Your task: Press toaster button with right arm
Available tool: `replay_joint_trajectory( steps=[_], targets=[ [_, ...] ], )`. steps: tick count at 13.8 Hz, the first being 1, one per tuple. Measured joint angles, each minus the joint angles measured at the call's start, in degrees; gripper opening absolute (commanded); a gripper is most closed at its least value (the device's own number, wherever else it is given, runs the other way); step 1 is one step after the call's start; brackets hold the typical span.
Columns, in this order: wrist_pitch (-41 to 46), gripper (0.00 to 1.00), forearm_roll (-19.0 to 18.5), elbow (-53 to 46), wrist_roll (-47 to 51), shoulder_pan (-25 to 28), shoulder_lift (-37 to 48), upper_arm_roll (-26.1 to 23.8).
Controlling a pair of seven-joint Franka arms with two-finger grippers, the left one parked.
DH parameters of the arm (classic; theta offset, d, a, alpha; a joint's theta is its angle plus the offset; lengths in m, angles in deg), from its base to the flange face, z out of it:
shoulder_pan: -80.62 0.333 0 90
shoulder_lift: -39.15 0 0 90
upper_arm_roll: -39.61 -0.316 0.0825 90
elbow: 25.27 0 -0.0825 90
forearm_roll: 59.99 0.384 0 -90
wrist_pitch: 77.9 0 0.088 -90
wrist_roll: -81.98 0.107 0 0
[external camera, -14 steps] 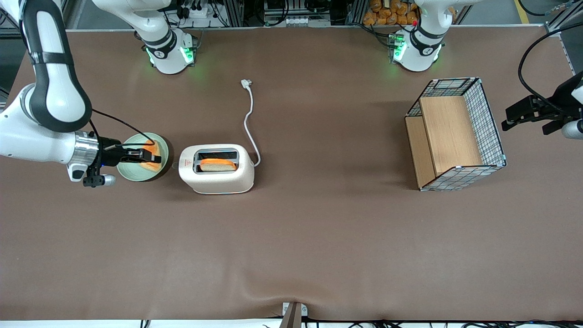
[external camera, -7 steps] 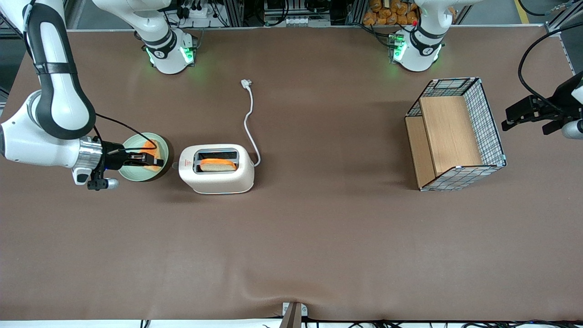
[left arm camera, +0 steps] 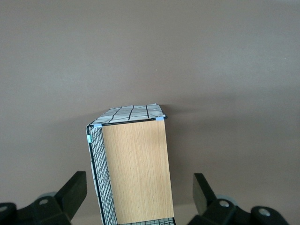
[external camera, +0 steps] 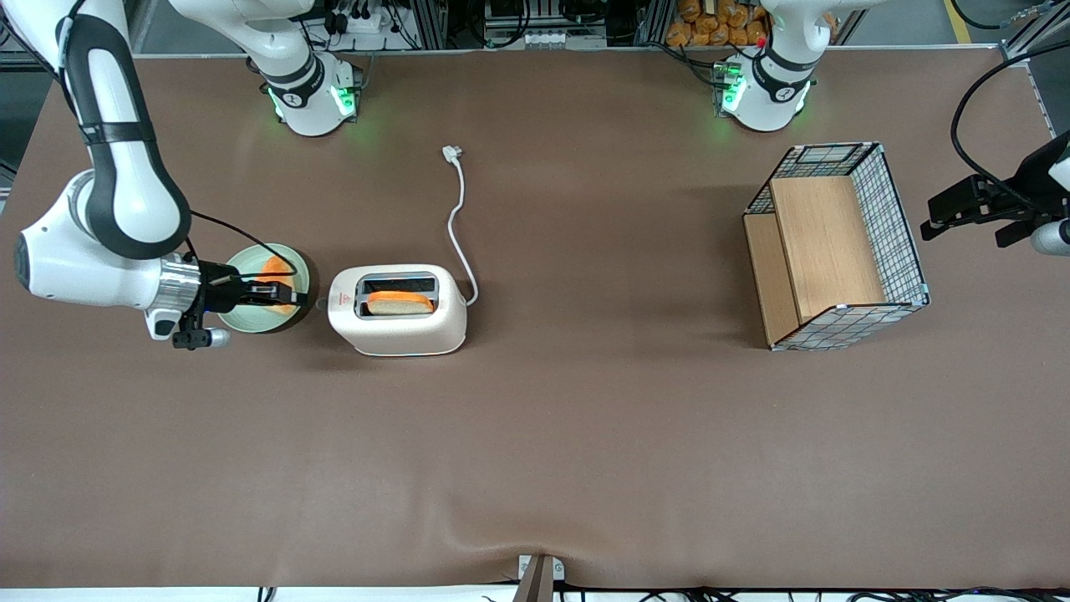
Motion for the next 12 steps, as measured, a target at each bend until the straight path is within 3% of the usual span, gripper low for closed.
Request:
replay_joint_trajectory(
  steps=[12],
  targets=[
    [-3.1, 0.0, 3.2, 1.5, -3.6, 0.5, -3.1, 0.0]
  ],
)
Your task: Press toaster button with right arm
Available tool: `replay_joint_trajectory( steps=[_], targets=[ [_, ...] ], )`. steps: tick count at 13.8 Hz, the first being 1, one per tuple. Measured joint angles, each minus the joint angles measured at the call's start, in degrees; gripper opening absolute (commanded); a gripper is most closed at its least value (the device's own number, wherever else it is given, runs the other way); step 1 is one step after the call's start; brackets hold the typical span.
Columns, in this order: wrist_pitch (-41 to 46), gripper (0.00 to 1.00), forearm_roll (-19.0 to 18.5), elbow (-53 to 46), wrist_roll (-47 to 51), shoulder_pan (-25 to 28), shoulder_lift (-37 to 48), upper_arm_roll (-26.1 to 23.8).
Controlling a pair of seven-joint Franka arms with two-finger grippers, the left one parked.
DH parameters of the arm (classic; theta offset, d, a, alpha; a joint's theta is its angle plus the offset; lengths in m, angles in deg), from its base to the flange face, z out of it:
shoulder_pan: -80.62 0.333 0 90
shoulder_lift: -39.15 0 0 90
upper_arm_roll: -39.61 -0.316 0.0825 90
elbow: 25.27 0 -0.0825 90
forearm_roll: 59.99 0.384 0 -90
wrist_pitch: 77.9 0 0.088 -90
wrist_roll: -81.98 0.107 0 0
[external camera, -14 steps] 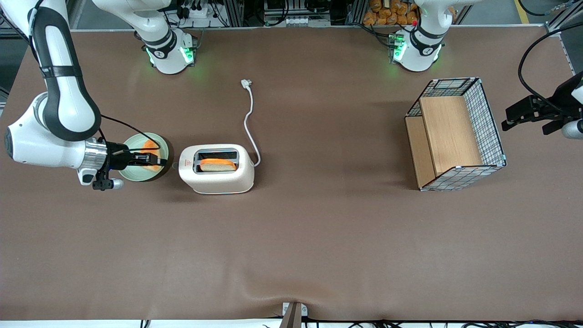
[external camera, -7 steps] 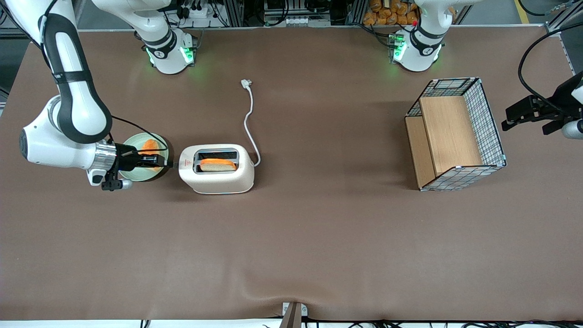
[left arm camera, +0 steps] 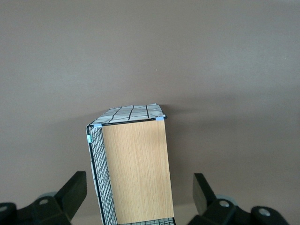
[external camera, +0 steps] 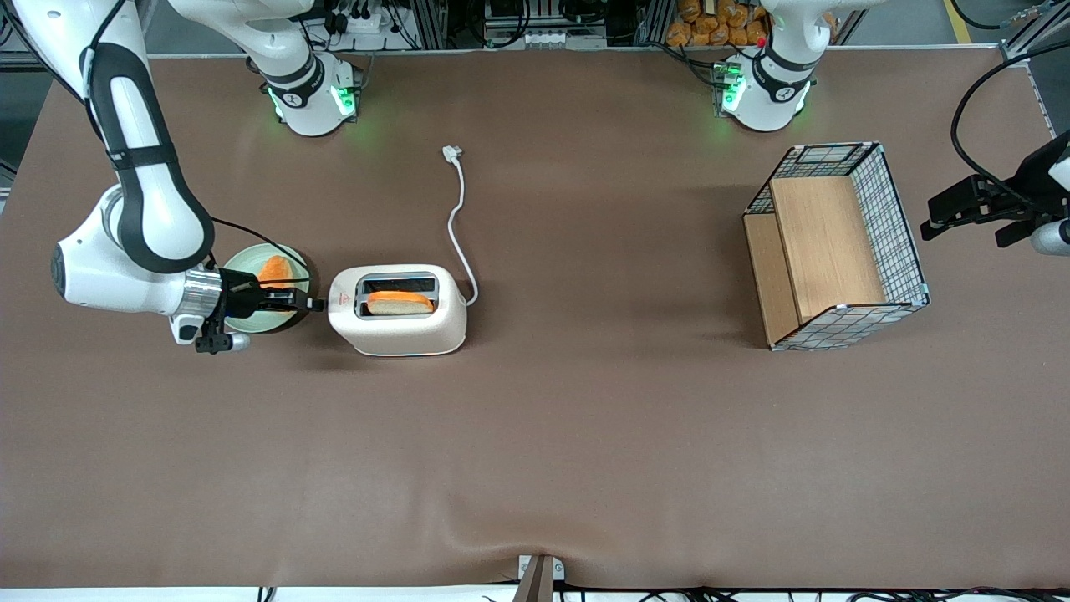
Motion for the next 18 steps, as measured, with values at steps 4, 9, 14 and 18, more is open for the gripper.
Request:
replay_joint_trajectory(
  steps=[4, 9, 14, 18],
  targets=[
    [-0.4, 0.0, 0.2, 0.0, -0.1, 0.0, -1.0, 0.0],
    [-1.3, 0.0, 1.7, 0.0, -2.3, 0.1, -2.8, 0.0],
    [-2.0, 0.0, 3.7, 0.0, -5.9, 0.1, -4.7, 0.2],
    [-2.4, 0.0, 4.6, 0.0, -7.3, 0.1, -5.6, 0.3]
  ],
)
